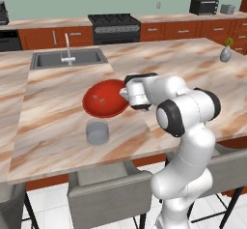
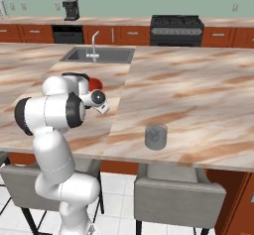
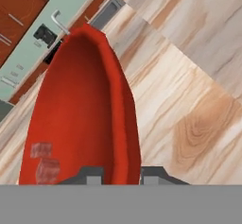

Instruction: There are four ice cubes in the ice bowl. Place two ice cubes in each glass of water.

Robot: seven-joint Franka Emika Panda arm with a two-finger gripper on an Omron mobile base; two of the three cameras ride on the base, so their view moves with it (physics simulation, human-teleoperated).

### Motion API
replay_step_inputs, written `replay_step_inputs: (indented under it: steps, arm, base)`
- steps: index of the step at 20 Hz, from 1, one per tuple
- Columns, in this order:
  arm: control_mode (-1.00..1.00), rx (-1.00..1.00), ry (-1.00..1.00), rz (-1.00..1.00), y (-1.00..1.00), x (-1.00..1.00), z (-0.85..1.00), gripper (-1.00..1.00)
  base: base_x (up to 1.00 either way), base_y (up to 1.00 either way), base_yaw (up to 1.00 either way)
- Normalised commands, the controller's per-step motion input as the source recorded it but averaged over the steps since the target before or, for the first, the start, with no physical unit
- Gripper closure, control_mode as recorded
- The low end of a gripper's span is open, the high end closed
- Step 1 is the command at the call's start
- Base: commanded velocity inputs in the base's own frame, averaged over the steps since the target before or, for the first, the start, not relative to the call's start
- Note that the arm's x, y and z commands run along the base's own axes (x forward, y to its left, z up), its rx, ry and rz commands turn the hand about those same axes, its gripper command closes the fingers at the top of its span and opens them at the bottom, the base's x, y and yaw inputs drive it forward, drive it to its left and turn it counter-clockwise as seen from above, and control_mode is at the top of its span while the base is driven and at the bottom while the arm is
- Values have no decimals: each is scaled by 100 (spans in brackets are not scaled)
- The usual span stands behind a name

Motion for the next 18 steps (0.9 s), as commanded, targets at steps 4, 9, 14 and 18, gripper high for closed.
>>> replay_step_inputs:
  steps: [4,9,14,18]
  arm:
    - [-100,0,-11,0,0,5,42,100]
    - [-100,0,-2,0,0,18,31,100]
    - [-100,0,0,0,-1,29,6,100]
    - [-100,0,-6,3,-6,-5,13,100]
  base:
    - [0,0,0]
    - [0,0,0]
    - [0,0,0]
    - [0,0,0]
